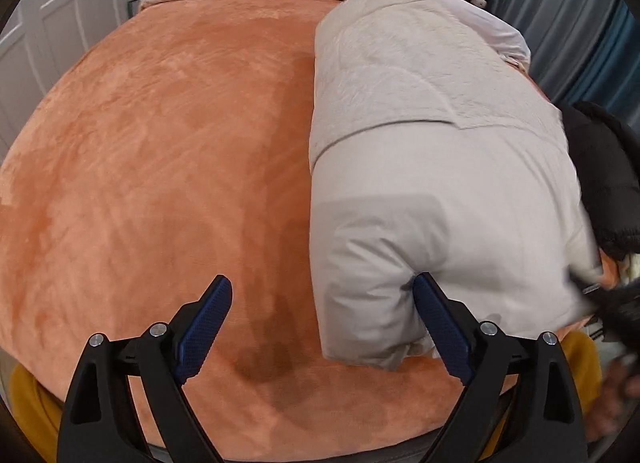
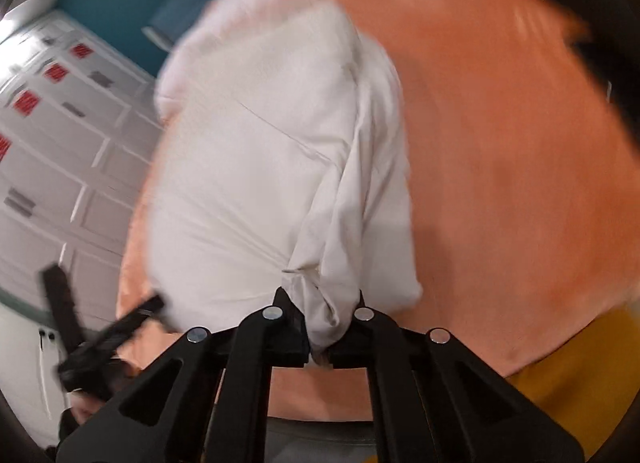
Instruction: Fold large clothes
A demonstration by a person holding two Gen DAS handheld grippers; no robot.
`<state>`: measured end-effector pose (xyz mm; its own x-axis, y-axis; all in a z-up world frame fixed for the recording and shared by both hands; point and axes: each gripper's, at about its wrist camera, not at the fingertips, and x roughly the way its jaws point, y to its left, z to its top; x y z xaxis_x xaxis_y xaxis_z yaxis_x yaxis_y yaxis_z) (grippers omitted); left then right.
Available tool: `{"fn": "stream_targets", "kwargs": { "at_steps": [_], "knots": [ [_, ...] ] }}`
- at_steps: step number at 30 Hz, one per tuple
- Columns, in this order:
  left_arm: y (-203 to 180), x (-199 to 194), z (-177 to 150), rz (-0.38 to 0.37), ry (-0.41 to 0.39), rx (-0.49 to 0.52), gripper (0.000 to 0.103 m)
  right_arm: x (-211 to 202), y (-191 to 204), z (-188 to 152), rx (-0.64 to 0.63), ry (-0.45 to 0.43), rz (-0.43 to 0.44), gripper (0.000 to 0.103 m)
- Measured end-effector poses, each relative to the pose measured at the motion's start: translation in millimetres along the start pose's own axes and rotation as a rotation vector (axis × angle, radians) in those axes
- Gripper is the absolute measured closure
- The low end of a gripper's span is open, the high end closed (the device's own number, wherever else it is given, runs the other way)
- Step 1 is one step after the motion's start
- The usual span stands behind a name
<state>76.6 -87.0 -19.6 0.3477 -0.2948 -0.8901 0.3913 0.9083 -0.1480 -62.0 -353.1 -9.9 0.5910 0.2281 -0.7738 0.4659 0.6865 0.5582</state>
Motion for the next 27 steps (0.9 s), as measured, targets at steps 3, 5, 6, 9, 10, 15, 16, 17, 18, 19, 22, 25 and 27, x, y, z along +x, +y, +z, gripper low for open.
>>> {"fn": "stream_targets", "kwargs": {
  "at_steps": [3,5,6,9,10,15,16,17,18,19,22,25,27],
  "knots": [
    [-2,2,-6,0.030,-0.013,0.031,0.007,24,0,2,-0.003,0.015,-0.038,0.098],
    [-4,-2,-3,0.065,-0.025,0.050,0.008,24,8,7,-0.028,0.015,-0.054,0.096],
    [-5,-6,-3,0.072,-0.029,0.053,0.010,18,11,9,-0.038,0.015,-0.058,0.092],
    [-5,-35,8,0.081,-0.085,0.051,0.014,-13,14,9,-0.038,-0.011,-0.108,0.073],
    [-6,-45,14,0.075,-0.118,0.050,0.014,-26,15,10,-0.037,-0.035,-0.122,0.073],
    [-30,-71,69,0.021,-0.221,0.072,0.013,-78,44,38,-0.098,-0.205,-0.191,0.074],
    [-41,-68,85,0.022,-0.234,0.084,0.013,-79,55,44,-0.138,-0.223,-0.194,0.075],
    [-50,-66,95,0.029,-0.244,0.096,0.012,-75,67,57,-0.182,-0.247,-0.198,0.076],
    [-57,-60,104,0.034,-0.257,0.111,0.012,-69,75,68,-0.209,-0.262,-0.207,0.077],
    [-65,-52,114,0.055,-0.259,0.123,0.012,-63,83,76,-0.230,-0.271,-0.212,0.077],
    [-83,-25,138,0.095,-0.240,0.127,0.012,-32,96,112,-0.260,-0.274,-0.237,0.079],
    [-90,3,155,0.127,-0.223,0.121,0.012,-5,100,137,-0.270,-0.281,-0.272,0.079],
    [-93,21,162,0.148,-0.207,0.127,0.012,14,91,151,-0.280,-0.276,-0.308,0.079]
  ]
}}
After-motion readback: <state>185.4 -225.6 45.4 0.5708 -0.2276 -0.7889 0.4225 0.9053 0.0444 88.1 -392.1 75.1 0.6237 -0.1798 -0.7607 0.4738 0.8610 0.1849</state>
